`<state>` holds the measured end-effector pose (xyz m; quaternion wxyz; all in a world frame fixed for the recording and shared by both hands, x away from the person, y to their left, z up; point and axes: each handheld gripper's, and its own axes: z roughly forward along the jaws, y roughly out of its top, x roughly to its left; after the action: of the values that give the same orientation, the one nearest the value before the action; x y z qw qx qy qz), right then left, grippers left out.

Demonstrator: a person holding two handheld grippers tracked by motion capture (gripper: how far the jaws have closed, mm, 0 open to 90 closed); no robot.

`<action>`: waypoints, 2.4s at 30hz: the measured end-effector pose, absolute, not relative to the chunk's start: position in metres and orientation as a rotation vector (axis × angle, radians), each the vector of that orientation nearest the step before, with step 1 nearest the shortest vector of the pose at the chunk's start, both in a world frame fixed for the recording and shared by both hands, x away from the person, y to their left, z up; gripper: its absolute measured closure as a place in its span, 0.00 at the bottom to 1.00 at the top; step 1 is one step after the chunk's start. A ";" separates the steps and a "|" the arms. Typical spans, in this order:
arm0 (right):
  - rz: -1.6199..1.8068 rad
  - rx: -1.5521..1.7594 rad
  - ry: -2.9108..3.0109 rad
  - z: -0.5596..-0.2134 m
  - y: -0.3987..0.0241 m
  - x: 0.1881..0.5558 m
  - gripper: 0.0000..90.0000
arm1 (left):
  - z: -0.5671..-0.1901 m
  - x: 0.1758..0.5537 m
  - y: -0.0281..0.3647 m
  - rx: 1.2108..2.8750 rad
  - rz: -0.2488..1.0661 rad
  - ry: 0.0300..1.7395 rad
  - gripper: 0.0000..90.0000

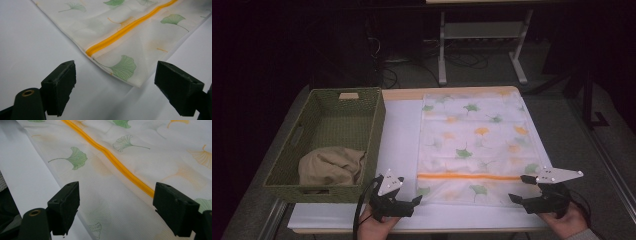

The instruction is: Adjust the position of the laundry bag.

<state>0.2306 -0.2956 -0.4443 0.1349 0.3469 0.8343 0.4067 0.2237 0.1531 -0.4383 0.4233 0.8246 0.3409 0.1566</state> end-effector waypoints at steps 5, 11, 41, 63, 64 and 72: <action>1.175 1.001 2.425 -0.445 -0.295 0.232 0.22 | -0.440 0.224 0.154 2.072 0.385 0.859 0.19; 1.179 0.990 2.426 -0.441 -0.291 0.232 0.21 | -0.438 0.222 0.155 2.062 0.389 0.854 0.19; 1.152 0.739 2.602 -0.382 -0.208 0.296 0.20 | -0.432 0.217 0.161 2.038 0.416 0.866 0.19; 0.906 0.509 2.876 -0.414 -0.112 0.339 0.42 | -0.432 0.216 0.160 2.050 0.412 0.851 0.21; 0.867 0.496 2.898 -0.420 -0.106 0.341 0.45 | -0.432 0.216 0.161 2.053 0.411 0.850 0.21; 0.780 0.461 2.946 -0.434 -0.094 0.345 0.56 | -0.431 0.216 0.162 2.045 0.417 0.855 0.21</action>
<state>0.3447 -0.0940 -0.4344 0.0297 0.1496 0.9554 0.2528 0.2162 0.1623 -0.4310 0.4285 0.8192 0.3425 0.1672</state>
